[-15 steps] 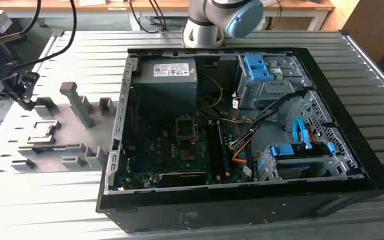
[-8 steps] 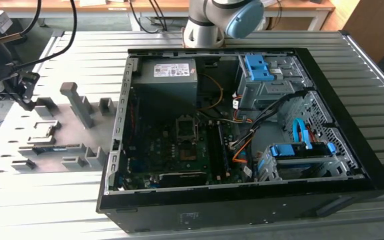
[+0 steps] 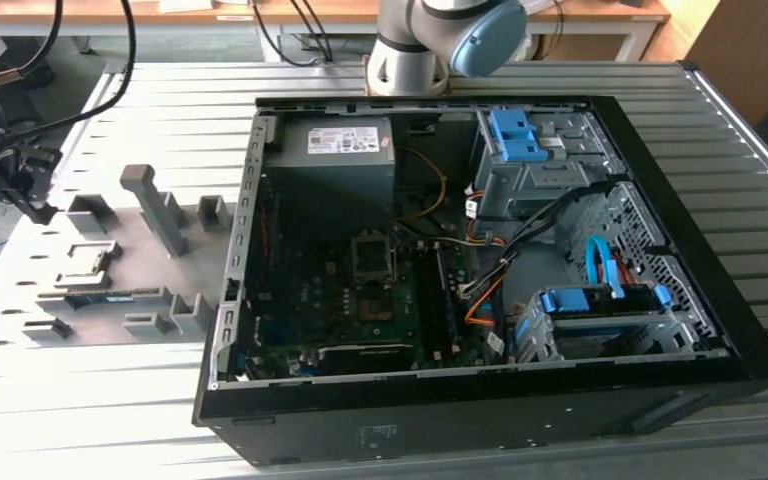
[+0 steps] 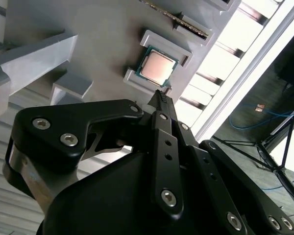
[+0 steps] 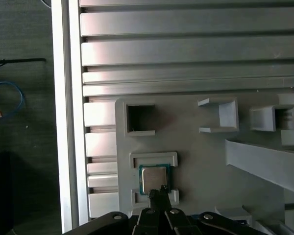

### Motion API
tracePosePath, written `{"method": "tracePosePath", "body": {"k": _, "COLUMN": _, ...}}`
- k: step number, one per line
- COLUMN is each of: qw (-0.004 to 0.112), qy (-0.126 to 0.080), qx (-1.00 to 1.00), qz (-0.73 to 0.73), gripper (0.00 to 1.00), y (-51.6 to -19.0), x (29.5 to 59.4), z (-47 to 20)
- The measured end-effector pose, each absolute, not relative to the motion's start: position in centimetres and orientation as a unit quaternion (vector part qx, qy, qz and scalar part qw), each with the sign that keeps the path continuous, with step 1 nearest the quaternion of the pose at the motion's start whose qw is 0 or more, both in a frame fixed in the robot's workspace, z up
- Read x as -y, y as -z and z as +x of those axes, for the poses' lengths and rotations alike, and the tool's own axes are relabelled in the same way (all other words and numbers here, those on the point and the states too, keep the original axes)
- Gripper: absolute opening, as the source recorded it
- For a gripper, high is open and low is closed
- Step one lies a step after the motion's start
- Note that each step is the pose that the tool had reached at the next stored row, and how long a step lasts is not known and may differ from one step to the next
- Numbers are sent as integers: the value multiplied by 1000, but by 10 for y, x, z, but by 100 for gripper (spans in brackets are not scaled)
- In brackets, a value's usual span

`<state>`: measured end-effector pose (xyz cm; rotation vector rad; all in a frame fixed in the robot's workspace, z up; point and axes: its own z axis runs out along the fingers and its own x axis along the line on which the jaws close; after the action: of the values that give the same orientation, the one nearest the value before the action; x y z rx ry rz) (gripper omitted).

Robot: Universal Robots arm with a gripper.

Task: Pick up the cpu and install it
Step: 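Reach for the cpu, then pick up the cpu and move it towards the insertion slot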

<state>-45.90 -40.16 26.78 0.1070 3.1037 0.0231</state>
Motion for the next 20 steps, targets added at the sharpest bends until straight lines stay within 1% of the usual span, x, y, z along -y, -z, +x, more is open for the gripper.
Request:
{"method": "tracePosePath", "body": {"k": 17, "qw": 18, "qy": -7, "qx": -999, "qz": 34, "gripper": 10, "y": -267, "x": 403, "z": -463}}
{"method": "tracePosePath", "body": {"k": 18, "qw": 18, "qy": -7, "qx": -999, "qz": 34, "gripper": 11, "y": -267, "x": 403, "z": -463}}
{"method": "tracePosePath", "body": {"k": 19, "qw": 18, "qy": -7, "qx": -999, "qz": 34, "gripper": 16, "y": -267, "x": 403, "z": -463}}
{"method": "tracePosePath", "body": {"k": 20, "qw": 18, "qy": -7, "qx": -999, "qz": 34, "gripper": 16, "y": -267, "x": 403, "z": -463}}
